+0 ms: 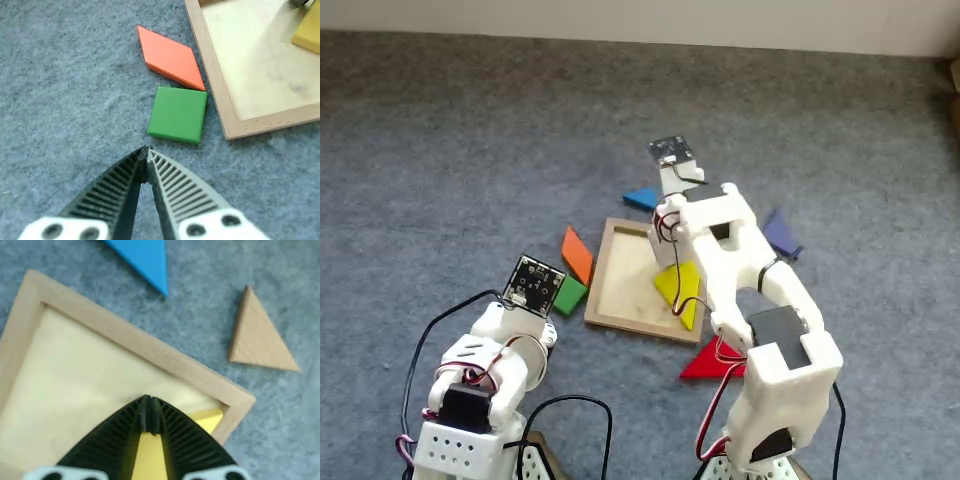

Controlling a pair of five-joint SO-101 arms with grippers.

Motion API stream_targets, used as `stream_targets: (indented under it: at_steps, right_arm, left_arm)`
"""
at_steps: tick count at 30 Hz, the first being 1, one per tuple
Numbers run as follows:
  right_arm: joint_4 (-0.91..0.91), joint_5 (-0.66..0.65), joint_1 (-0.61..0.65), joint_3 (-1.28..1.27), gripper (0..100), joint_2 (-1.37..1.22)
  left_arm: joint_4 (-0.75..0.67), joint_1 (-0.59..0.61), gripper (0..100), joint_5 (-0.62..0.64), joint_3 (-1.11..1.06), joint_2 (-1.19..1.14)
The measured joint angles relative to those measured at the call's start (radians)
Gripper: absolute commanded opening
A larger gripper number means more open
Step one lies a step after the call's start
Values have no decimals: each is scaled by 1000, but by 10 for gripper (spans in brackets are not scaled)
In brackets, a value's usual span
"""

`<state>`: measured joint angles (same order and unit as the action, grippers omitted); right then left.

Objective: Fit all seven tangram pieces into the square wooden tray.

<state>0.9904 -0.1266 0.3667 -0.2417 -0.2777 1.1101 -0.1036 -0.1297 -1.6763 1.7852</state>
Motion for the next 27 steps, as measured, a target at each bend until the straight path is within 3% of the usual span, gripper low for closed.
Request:
stream_targets:
  at_steps: [7,17,24,27]
  right_arm:
    - [44,-2,-3,2,12,163]
    - [64,-2,20,-311,27,591]
    - [305,-2,21,-370,285,710]
    - [393,-38,20,-377,318,713]
  left_arm:
    - [0,0,8,0,0,0]
    - [0,0,8,0,0,0]
    - [0,0,8,0,0,0]
    - [0,0,8,0,0,0]
